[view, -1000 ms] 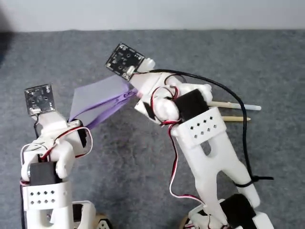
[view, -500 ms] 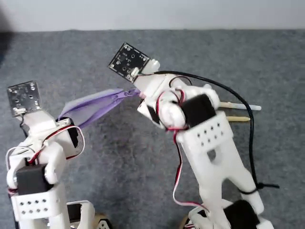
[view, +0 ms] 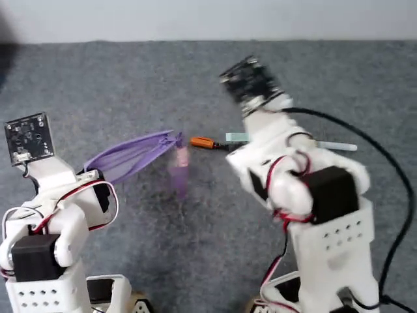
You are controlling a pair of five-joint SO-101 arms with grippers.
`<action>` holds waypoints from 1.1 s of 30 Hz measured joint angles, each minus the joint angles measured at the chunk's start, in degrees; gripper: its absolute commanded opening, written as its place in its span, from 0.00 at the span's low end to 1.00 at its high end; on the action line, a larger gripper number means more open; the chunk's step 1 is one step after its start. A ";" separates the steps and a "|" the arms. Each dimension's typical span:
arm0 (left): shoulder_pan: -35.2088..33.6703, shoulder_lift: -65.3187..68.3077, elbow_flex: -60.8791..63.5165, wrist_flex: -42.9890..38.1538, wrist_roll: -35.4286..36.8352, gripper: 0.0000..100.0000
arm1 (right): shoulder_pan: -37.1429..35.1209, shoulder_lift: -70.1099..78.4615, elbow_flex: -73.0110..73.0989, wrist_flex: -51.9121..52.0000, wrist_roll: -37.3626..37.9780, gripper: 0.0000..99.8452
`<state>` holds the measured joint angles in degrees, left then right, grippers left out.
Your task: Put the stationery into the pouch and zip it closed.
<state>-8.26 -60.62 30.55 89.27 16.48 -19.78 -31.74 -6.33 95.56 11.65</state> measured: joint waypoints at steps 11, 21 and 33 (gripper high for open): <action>0.18 0.00 0.00 1.85 0.35 0.01 | 14.07 24.79 0.00 1.05 -0.79 0.21; 0.18 0.00 -0.09 2.90 0.44 0.01 | 18.11 39.47 0.00 -10.90 22.07 0.21; 0.18 -0.35 -0.09 4.66 0.44 0.01 | 17.85 60.13 0.00 -23.56 33.93 0.20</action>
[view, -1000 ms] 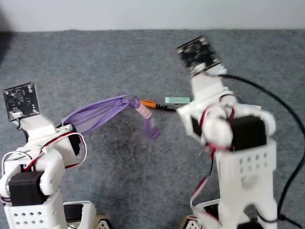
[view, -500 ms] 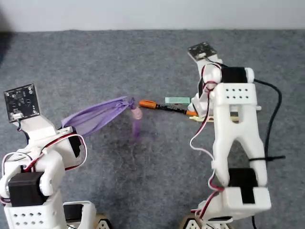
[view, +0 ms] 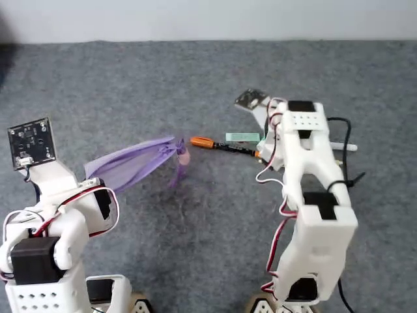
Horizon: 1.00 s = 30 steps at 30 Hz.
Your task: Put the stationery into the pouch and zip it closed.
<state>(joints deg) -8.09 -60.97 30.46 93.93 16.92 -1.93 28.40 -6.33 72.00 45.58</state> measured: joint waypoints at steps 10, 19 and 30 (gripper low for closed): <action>0.00 0.00 0.00 0.00 0.00 0.01 | 0.44 3.25 -1.14 -1.41 0.26 0.01; -3.25 -0.09 0.00 0.26 0.18 0.01 | 1.14 -8.00 -0.97 8.18 0.18 0.01; -4.57 -0.18 -0.35 1.85 0.18 0.01 | -2.64 -31.38 -0.97 26.20 -13.45 0.01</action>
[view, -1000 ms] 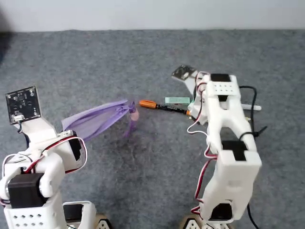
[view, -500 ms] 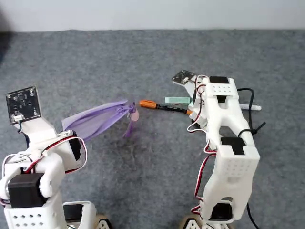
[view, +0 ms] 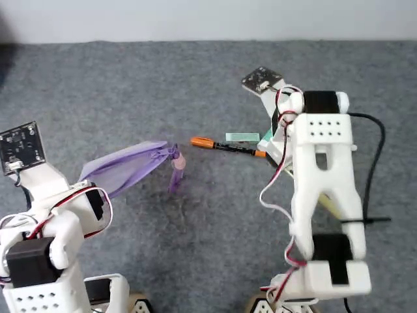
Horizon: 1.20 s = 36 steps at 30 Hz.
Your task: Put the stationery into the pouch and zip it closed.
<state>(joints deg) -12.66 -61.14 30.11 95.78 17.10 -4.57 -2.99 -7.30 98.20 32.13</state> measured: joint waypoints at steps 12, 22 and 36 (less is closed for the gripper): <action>-0.09 0.00 0.00 0.00 0.00 0.01 | -9.32 -26.20 1.76 0.88 -28.48 0.01; -0.09 0.00 0.00 0.00 0.00 0.01 | -26.99 -43.87 12.57 -20.13 -51.96 0.01; -0.09 0.00 0.00 0.00 0.00 0.01 | -43.43 -47.65 20.75 -64.88 -58.02 0.01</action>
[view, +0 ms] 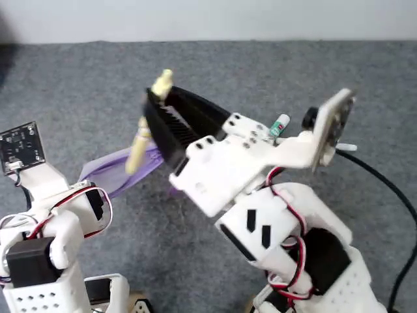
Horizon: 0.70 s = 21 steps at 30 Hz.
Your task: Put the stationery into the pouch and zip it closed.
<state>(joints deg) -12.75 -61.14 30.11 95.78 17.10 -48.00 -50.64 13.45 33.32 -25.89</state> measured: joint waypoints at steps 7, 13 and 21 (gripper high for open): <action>0.00 0.00 0.00 0.00 0.00 0.01 | -5.01 3.87 3.78 -4.92 3.69 0.01; 0.00 0.00 0.00 0.00 0.00 0.01 | -5.45 4.84 11.16 -8.88 4.22 0.01; 0.00 0.00 0.00 0.00 0.00 0.01 | -5.45 4.84 28.31 -26.90 12.22 0.01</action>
<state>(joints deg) -12.75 -61.14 30.11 95.78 17.10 -53.45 -45.80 41.76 6.42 -13.67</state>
